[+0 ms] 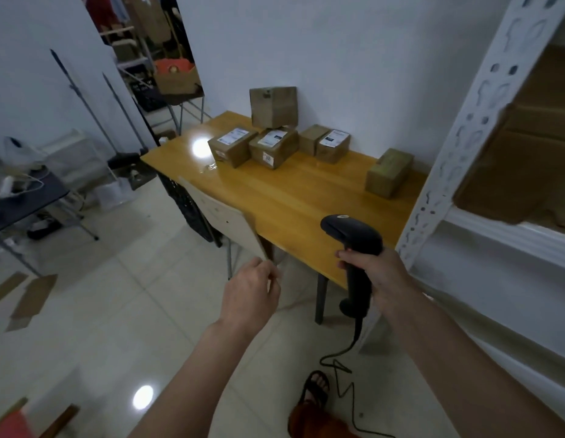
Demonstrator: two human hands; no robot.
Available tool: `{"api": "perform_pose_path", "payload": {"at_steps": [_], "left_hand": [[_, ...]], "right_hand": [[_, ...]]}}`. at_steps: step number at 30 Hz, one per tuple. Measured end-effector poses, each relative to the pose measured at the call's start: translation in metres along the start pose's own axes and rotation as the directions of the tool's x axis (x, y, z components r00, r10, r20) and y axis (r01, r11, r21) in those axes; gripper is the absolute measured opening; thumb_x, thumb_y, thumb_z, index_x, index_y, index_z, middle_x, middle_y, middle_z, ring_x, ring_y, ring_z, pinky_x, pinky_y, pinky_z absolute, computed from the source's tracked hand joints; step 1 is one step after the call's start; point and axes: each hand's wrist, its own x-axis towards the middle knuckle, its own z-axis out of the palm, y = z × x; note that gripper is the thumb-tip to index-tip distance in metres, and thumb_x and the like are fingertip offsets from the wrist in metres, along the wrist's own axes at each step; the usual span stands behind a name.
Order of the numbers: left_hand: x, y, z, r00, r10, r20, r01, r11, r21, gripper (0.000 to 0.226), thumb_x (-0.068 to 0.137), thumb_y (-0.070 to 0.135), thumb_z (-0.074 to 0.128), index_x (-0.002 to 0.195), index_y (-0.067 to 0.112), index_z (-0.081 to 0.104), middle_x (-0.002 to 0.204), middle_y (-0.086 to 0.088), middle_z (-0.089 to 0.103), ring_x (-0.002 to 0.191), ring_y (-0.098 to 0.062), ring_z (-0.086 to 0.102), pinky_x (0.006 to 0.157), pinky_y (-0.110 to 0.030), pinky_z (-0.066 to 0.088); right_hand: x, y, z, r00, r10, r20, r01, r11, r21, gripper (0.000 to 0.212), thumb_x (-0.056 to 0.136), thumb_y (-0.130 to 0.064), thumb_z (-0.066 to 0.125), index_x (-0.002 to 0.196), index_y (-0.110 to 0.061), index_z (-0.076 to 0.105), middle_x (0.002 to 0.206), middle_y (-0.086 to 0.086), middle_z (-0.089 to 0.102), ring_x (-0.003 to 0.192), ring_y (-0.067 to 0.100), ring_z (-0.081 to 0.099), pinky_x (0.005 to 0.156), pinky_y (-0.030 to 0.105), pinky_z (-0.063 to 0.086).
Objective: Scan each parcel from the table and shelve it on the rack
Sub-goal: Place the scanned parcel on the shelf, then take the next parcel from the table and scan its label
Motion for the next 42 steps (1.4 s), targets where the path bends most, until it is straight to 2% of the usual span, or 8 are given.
{"api": "perform_pose_path", "payload": {"at_steps": [11,14,18,23,30,35,38,42], "left_hand": [[0.196,-0.003,0.028,0.981,0.152,0.125,-0.154,0.988,0.007,0.013,0.095,0.019,0.057,0.104,0.017,0.065,0.102,0.001,0.059,0.093,-0.018,0.059,0.072,-0.034,0.051],[0.231,-0.006,0.04,0.971,0.18,0.155,-0.182,0.983,-0.004,0.012,0.095,0.019,0.058,0.104,0.017,0.066,0.102,0.001,0.059,0.093,-0.018,0.059,0.067,-0.03,0.048],[0.263,-0.012,0.057,0.963,0.153,0.224,-0.159,0.987,0.007,0.012,0.095,0.022,0.057,0.105,0.02,0.065,0.104,0.003,0.058,0.091,-0.017,0.06,0.07,-0.032,0.051],[0.325,-0.001,0.084,0.918,0.259,0.3,-0.263,0.964,-0.026,0.015,0.096,0.022,0.057,0.108,0.018,0.065,0.108,0.002,0.06,0.088,-0.017,0.06,0.069,-0.03,0.051],[0.427,0.025,0.143,0.799,0.429,0.422,-0.462,0.886,-0.026,0.017,0.097,0.022,0.054,0.109,0.016,0.065,0.111,-0.001,0.06,0.103,-0.02,0.059,0.077,-0.031,0.05],[0.494,0.043,0.18,0.73,0.51,0.456,-0.569,0.822,-0.009,0.018,0.096,0.015,0.053,0.108,0.011,0.066,0.111,-0.006,0.059,0.103,-0.023,0.058,0.071,-0.028,0.045],[0.523,0.055,0.207,0.683,0.512,0.521,-0.603,0.798,0.006,0.022,0.096,0.017,0.052,0.114,0.011,0.061,0.118,-0.006,0.056,0.107,-0.023,0.055,0.076,-0.03,0.047],[0.545,0.076,0.25,0.6,0.503,0.623,-0.639,0.769,-0.006,0.041,0.095,0.025,0.056,0.133,0.011,0.046,0.13,-0.009,0.047,0.12,-0.025,0.045,0.093,-0.034,0.044]], "right_hand": [[0.129,-0.059,0.022,0.994,0.066,-0.089,-0.055,0.991,0.12,0.018,0.074,-0.007,0.079,0.088,-0.007,0.069,0.089,0.015,0.074,0.09,0.032,0.069,0.1,0.055,0.045],[0.16,-0.072,0.026,0.988,0.067,-0.142,-0.047,0.989,0.142,0.014,0.075,-0.009,0.08,0.085,-0.008,0.07,0.084,0.012,0.074,0.089,0.032,0.069,0.099,0.057,0.046],[0.183,-0.081,0.03,0.972,0.102,-0.21,-0.07,0.985,0.157,0.014,0.076,-0.008,0.079,0.088,-0.008,0.07,0.084,0.013,0.073,0.088,0.032,0.07,0.097,0.058,0.046],[0.207,-0.096,0.028,0.946,0.116,-0.303,-0.066,0.983,0.171,0.009,0.078,-0.009,0.078,0.081,-0.008,0.069,0.08,0.01,0.069,0.097,0.038,0.066,0.097,0.055,0.047],[0.26,-0.117,0.022,0.84,0.158,-0.519,-0.046,0.974,0.222,0.013,0.079,-0.01,0.077,0.083,-0.008,0.066,0.091,0.018,0.069,0.096,0.036,0.066,0.094,0.049,0.049],[0.311,-0.129,0.018,0.748,0.19,-0.636,-0.034,0.968,0.248,0.012,0.083,-0.014,0.074,0.087,-0.013,0.063,0.089,0.011,0.067,0.096,0.033,0.065,0.091,0.048,0.049],[0.338,-0.131,0.015,0.692,0.185,-0.697,-0.03,0.973,0.228,0.013,0.085,-0.012,0.072,0.088,-0.015,0.06,0.085,0.006,0.064,0.091,0.027,0.065,0.09,0.045,0.05],[0.363,-0.128,0.006,0.614,0.165,-0.772,-0.071,0.985,0.154,0.011,0.085,-0.008,0.07,0.079,-0.009,0.06,0.081,0.013,0.06,0.075,0.024,0.057,0.066,0.034,0.045]]}}
